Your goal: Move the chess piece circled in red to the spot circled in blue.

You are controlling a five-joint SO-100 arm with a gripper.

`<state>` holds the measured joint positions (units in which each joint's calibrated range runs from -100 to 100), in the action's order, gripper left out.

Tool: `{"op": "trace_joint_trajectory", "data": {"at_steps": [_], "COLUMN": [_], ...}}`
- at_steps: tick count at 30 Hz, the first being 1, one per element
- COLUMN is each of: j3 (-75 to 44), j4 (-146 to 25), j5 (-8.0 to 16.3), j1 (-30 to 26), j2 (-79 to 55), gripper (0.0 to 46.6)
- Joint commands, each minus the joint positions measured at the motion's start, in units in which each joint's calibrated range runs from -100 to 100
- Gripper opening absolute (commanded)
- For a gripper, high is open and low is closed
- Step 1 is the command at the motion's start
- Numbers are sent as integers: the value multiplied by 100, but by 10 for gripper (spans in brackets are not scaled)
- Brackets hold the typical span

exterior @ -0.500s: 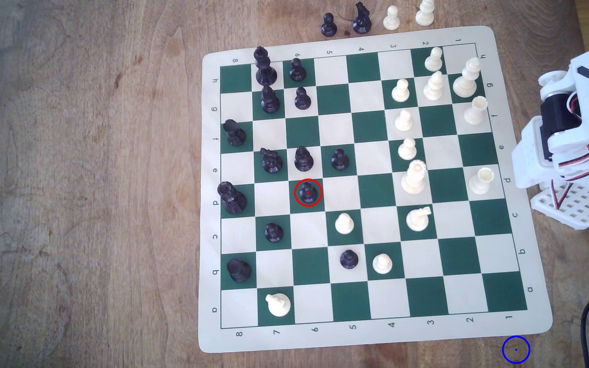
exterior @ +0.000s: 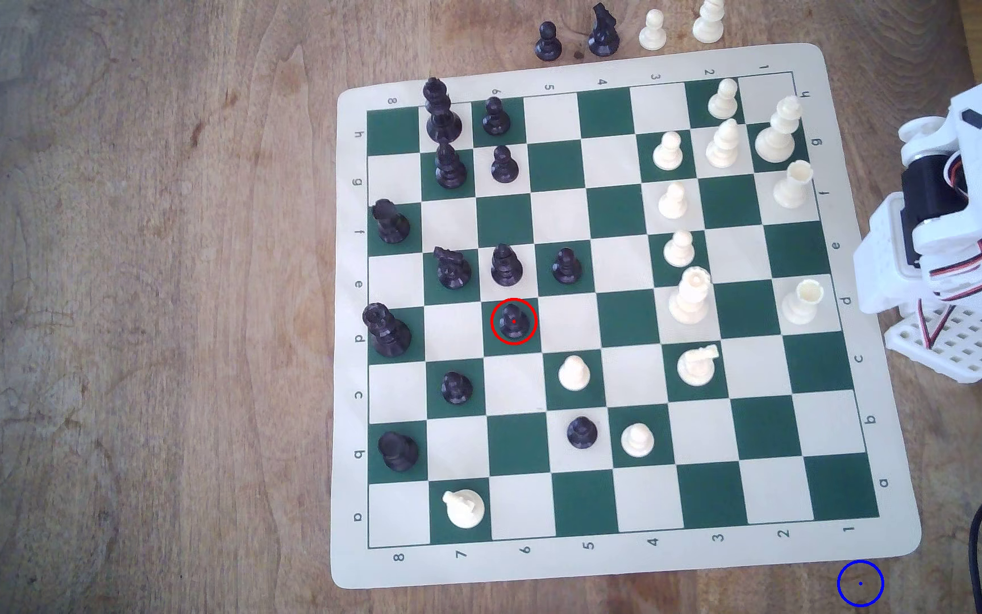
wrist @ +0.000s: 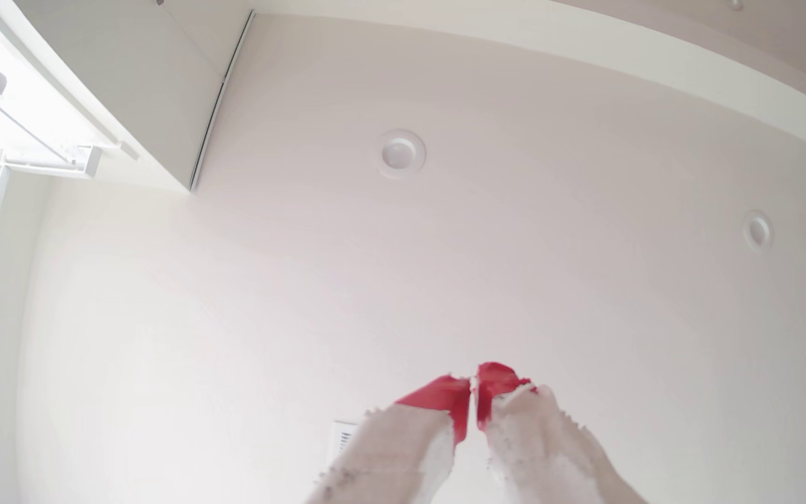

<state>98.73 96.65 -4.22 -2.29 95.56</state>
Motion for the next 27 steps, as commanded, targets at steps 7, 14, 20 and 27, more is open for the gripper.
{"op": "trace_joint_trajectory", "data": {"at_steps": [7,14,20,27], "j3": [99,-417,-671,-1061], "j4": [-2245,-5275,-7298,-10304], "j5": [0,10,39,44], "j1": [-2,264,522,1085], "j2": [20,20,20,20], "gripper": [2,2,2,2]}}
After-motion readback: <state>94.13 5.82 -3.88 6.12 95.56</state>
